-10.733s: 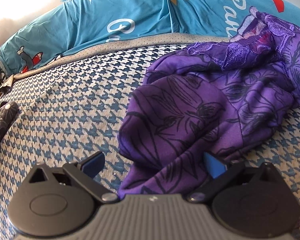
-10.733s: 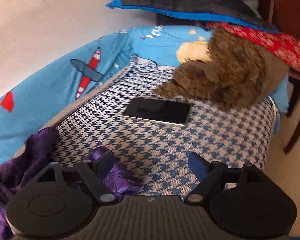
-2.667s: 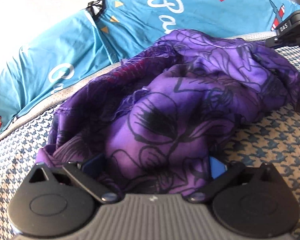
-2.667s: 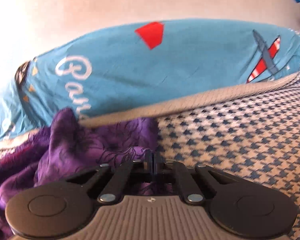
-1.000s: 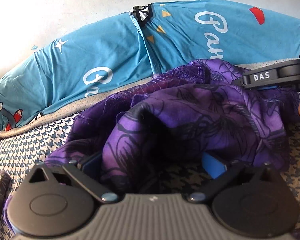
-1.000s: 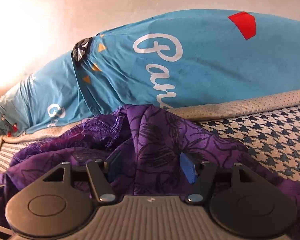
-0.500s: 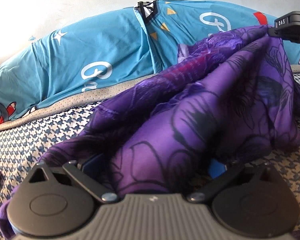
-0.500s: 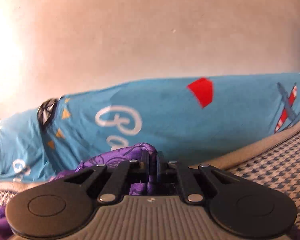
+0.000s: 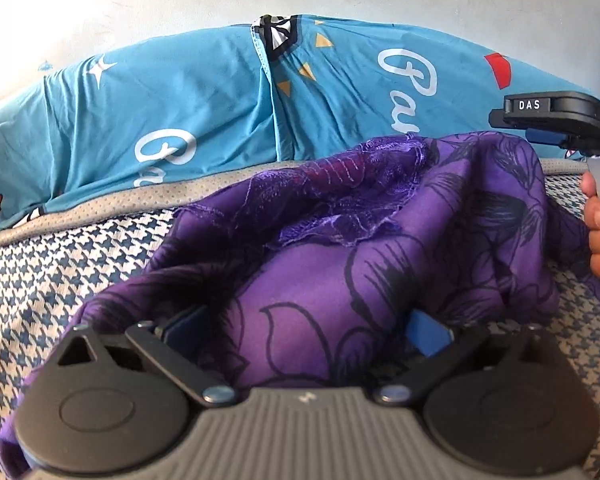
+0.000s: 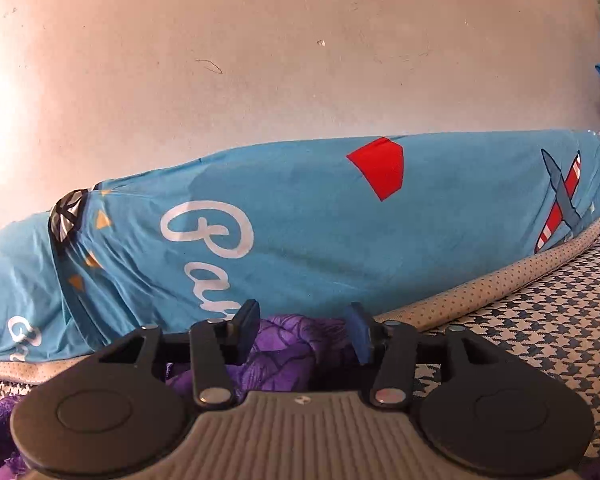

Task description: Fold clothes

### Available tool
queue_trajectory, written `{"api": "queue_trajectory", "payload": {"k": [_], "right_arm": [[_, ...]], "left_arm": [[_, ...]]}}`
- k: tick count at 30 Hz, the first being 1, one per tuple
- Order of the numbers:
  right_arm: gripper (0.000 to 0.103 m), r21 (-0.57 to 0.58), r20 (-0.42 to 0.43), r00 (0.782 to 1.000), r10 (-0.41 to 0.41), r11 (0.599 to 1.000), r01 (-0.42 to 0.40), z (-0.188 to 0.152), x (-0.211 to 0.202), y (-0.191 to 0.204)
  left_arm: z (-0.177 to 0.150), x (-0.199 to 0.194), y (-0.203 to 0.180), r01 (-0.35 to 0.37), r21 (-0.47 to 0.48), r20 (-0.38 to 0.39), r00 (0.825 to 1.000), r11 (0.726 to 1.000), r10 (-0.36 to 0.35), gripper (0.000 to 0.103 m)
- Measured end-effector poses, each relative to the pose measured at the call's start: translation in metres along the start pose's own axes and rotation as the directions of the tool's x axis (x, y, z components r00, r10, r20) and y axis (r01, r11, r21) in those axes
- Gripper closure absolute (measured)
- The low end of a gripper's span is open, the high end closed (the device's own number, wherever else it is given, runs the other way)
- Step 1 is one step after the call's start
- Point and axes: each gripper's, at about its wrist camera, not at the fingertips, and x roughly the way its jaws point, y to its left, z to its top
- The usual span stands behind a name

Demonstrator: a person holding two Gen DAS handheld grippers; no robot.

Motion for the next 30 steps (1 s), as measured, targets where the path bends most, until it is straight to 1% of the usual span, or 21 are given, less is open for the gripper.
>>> {"api": "queue_trajectory", "payload": {"k": [3,4,8,10,12,15,17,19,21,23,24,25,26,27,30], "right_arm": [[0.055,-0.04,-0.019,1.0,0.01,0.999,-0.01,-0.002,-0.008,0.006],[0.055,-0.043,-0.023,1.0,0.016,0.999,-0.017,-0.003,-0.012,0.006],[0.055,-0.025,-0.036,0.998,0.045,0.999,-0.046,-0.003,-0.028,0.004],[0.054,-0.013,-0.04,0.998,0.051,0.999,-0.052,-0.002,-0.037,0.0],[0.052,-0.002,-0.044,0.998,0.055,0.998,-0.055,-0.002,-0.046,-0.003],[0.051,0.015,-0.055,0.997,0.053,0.998,-0.053,-0.002,-0.064,-0.007],[0.049,0.01,-0.078,0.995,0.059,0.998,-0.059,-0.007,-0.078,-0.008],[0.045,-0.016,-0.109,0.992,0.062,0.998,-0.064,-0.015,-0.091,-0.008],[0.045,-0.055,-0.146,0.987,0.073,0.995,-0.082,-0.024,-0.1,-0.007],[0.042,-0.076,-0.191,0.975,0.115,0.988,-0.132,-0.034,-0.104,-0.006],[0.037,-0.084,-0.215,0.967,0.137,0.984,-0.159,-0.039,-0.105,-0.006],[0.032,-0.101,-0.239,0.958,0.161,0.977,-0.19,-0.043,-0.104,-0.005],[0.031,-0.119,-0.264,0.947,0.185,0.968,-0.222,-0.048,-0.102,-0.002],[0.03,-0.145,-0.281,0.94,0.192,0.96,-0.239,-0.053,-0.1,0.001],[0.03,-0.237,-0.323,0.93,0.176,0.936,-0.26,-0.069,-0.092,0.013]], "left_arm": [[0.001,-0.011,0.004,-0.016,-0.022,0.015,1.0,1.0,0.017,0.0],[0.003,-0.018,0.007,-0.016,-0.034,0.032,0.999,0.999,0.017,0.0],[0.009,-0.052,0.025,-0.008,-0.066,0.126,0.992,0.998,0.016,0.0],[0.011,-0.064,0.038,-0.042,-0.085,0.163,0.985,0.995,0.056,0.0],[0.011,-0.069,0.055,-0.07,-0.13,0.162,0.983,0.989,0.09,0.0],[0.004,-0.071,0.082,-0.061,-0.198,0.125,0.988,0.978,0.087,0.0],[0.001,-0.075,0.098,-0.045,-0.214,0.093,0.994,0.976,0.066,0.0],[-0.006,-0.078,0.107,-0.022,-0.203,0.056,0.998,0.979,0.034,0.0],[-0.013,-0.083,0.115,-0.003,-0.202,0.037,0.999,0.979,0.01,0.0],[-0.02,-0.087,0.123,0.02,-0.224,0.029,0.999,0.974,-0.014,0.0],[-0.023,-0.088,0.127,0.045,-0.247,0.019,0.999,0.968,-0.042,0.0],[-0.026,-0.086,0.13,0.078,-0.261,0.001,0.997,0.962,-0.08,0.0],[-0.029,-0.083,0.132,0.109,-0.276,-0.017,0.993,0.955,-0.119,0.0],[-0.031,-0.079,0.132,0.133,-0.28,-0.04,0.988,0.951,-0.15,0.0],[-0.039,-0.07,0.123,0.177,-0.256,-0.092,0.974,0.95,-0.206,0.0]]}}
